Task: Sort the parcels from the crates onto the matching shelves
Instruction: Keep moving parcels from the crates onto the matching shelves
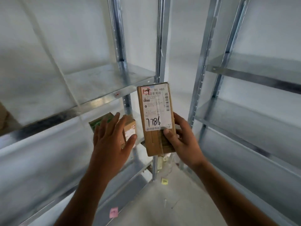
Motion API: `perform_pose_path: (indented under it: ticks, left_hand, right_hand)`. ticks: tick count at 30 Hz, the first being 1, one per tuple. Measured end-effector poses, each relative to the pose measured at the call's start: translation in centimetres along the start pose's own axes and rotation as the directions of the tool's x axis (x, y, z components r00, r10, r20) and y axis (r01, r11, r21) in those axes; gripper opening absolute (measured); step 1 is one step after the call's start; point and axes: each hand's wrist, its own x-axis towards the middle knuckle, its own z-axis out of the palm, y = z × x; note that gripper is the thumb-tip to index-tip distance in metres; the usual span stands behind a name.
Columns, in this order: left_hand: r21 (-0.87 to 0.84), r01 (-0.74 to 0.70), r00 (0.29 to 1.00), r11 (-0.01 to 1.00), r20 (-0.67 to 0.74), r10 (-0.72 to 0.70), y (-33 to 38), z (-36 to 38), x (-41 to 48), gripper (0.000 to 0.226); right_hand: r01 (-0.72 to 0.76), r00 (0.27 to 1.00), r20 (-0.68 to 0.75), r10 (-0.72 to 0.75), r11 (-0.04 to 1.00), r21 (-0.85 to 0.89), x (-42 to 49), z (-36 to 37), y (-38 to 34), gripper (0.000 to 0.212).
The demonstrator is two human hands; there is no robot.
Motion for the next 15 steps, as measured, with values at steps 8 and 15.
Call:
perform_pose_path:
  ticks: [8,15]
  left_hand:
    - [0.087,0.122,0.989,0.989,-0.095,-0.113,4.0,1.9,7.5,0.071]
    - [-0.313,0.225,0.945,0.923,-0.161,-0.285,5.3,1.7,10.9,0.073]
  right_hand:
    - [0.133,0.972,0.177,-0.152,0.984,0.117,10.8,-6.4,-1.0,0.055]
    - [0.232,0.9,0.301,-0.314,0.932,0.277,18.6,-3.9,-2.8,0.059]
